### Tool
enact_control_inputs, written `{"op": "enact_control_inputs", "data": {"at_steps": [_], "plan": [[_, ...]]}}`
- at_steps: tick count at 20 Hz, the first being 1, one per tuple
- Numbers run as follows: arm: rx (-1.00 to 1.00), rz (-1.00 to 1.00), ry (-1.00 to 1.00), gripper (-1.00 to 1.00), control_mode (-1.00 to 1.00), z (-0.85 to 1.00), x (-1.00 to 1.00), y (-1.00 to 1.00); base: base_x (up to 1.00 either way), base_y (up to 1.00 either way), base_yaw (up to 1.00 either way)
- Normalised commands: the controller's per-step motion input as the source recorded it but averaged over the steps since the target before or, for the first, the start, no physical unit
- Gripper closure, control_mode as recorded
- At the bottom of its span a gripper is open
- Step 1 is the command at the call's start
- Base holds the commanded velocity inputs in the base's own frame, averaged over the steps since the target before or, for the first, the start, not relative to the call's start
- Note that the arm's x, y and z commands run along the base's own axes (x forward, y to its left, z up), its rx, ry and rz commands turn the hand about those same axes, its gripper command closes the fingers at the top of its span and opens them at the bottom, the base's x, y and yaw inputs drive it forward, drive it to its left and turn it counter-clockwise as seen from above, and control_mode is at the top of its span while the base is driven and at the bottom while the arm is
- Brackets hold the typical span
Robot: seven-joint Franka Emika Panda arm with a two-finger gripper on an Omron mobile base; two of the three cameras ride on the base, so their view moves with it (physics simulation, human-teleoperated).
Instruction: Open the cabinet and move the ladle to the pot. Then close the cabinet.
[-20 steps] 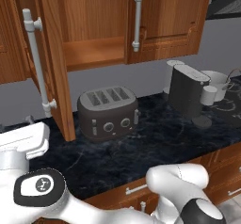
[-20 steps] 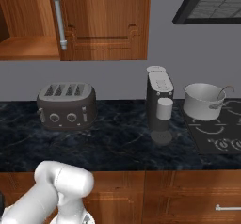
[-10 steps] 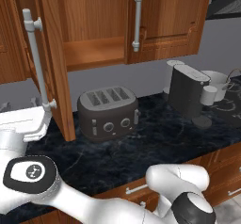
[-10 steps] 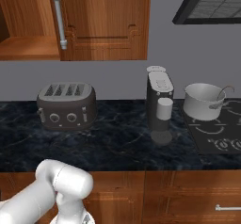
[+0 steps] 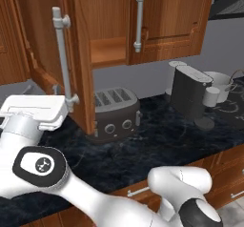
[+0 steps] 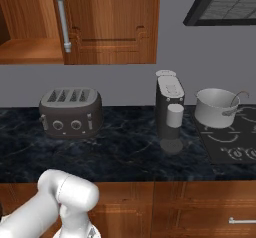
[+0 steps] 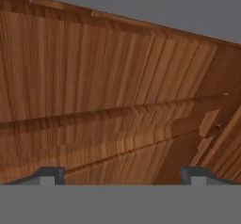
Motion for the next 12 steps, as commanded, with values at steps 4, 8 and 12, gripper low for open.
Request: {"op": "enact_control_inputs", "data": {"at_steps": [4,8,12], "plan": [[-0.01,-0.16,-0.07,-1.00,-1.00,0.29,0.00,-0.96,0.00,0.00,0.00],[-0.01,-0.15,-0.04,-1.00,-1.00,0.22,0.08,-1.00,0.00,0.00,0.00],[0.00,-0.09,0.00,-1.00,-1.00,0.18,0.42,-0.92,0.00,0.00,0.00]]}}
